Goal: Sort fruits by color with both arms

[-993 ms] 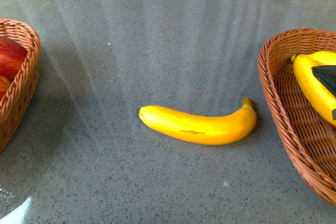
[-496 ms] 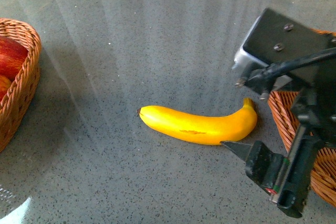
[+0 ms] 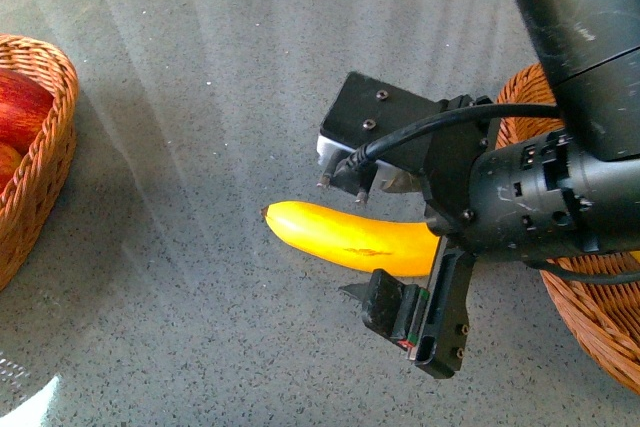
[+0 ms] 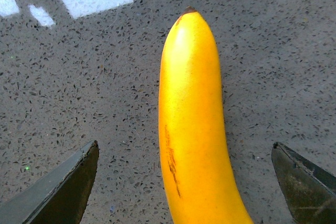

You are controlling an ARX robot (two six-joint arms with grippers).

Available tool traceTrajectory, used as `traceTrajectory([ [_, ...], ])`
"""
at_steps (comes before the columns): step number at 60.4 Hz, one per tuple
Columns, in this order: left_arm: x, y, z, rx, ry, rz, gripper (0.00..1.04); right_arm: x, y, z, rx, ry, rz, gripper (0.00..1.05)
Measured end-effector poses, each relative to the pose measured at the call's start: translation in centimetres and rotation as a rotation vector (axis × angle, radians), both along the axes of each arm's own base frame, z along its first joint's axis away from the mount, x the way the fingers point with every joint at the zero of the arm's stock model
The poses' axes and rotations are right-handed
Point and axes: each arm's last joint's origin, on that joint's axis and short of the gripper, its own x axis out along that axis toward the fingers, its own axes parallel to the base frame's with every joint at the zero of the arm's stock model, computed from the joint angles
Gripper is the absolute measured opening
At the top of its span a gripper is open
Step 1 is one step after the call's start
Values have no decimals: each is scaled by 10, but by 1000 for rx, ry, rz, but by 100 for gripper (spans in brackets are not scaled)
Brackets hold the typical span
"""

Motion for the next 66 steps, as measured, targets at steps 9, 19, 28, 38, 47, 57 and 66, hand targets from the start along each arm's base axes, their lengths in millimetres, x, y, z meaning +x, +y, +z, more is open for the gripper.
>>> traceTrajectory([
  [9,0,0,0,0,0,0,96,3,3,-11,-29,16,19,96],
  [19,0,0,0,0,0,0,96,5,4,-20,-50,33,24,83],
  [28,0,0,0,0,0,0,96,6,5,-21,-48,19,19,57],
  [38,0,0,0,0,0,0,96,7,5,-18,-31,1,12,36],
  [47,0,0,0,0,0,0,96,7,7,-4,20,-33,-15,35],
  [57,0,0,0,0,0,0,96,13,9,36,146,-160,-111,35],
  [66,0,0,0,0,0,0,96,14,1,75,219,-328,-246,35],
])
